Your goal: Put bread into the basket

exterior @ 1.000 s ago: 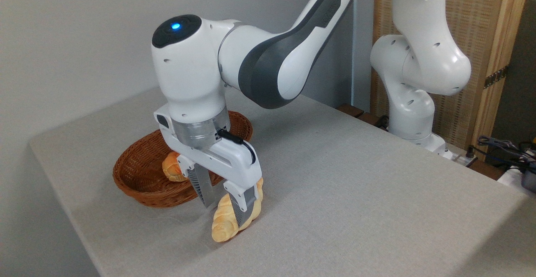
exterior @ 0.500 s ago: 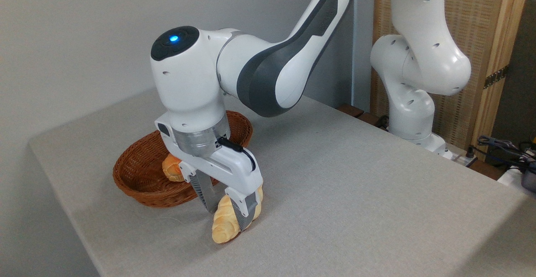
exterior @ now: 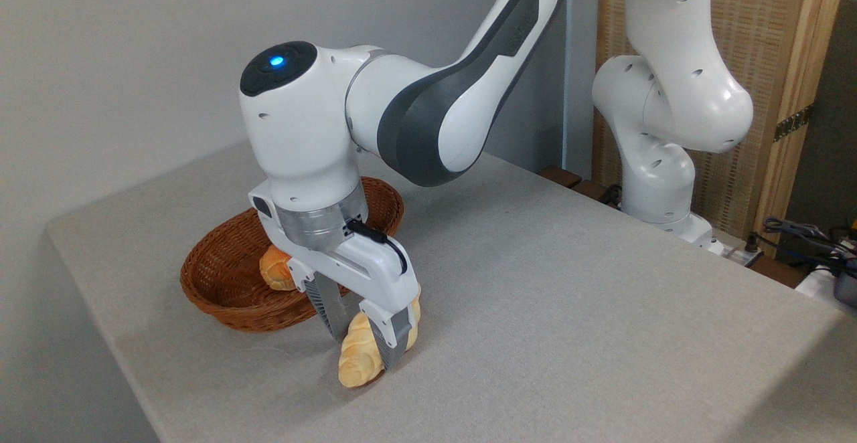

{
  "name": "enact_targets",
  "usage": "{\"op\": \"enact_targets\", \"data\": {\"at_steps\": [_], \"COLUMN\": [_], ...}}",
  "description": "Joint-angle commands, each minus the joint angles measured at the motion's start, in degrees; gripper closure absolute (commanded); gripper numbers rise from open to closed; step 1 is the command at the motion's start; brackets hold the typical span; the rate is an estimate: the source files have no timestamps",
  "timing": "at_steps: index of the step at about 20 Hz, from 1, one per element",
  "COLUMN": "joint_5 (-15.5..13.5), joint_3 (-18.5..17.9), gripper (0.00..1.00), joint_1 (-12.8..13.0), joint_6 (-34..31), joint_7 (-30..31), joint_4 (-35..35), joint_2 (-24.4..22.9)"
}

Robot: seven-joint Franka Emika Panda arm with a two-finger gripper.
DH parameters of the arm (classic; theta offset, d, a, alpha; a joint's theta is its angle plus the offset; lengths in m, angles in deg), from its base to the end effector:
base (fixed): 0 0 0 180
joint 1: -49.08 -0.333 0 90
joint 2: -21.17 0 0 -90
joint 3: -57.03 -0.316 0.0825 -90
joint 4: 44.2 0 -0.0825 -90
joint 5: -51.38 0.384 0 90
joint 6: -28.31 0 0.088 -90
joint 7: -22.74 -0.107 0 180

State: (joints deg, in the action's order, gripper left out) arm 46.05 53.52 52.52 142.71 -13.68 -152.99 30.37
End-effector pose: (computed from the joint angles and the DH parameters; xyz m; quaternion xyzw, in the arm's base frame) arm 0.5910 -0.0062 0.4124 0.9551 -0.2922 -0.0180 0.0447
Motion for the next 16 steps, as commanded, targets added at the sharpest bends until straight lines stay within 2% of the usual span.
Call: {"op": "enact_targets", "data": {"at_steps": [1,11,16], "joint_5": [0.59,0.59,0.50], "joint_3": [-0.63,-0.71,-1.59], "gripper": [0.57,0.57,0.56], "joint_1": [0.60,0.51,0.42], "joint_6": [-0.13,-0.13,-0.13], "joint_7": [-0.93,-1.02,-2.42], "joint_4": [0.24,0.33,1.12], "joint_2": [-0.06,-0.41,-3.30]}}
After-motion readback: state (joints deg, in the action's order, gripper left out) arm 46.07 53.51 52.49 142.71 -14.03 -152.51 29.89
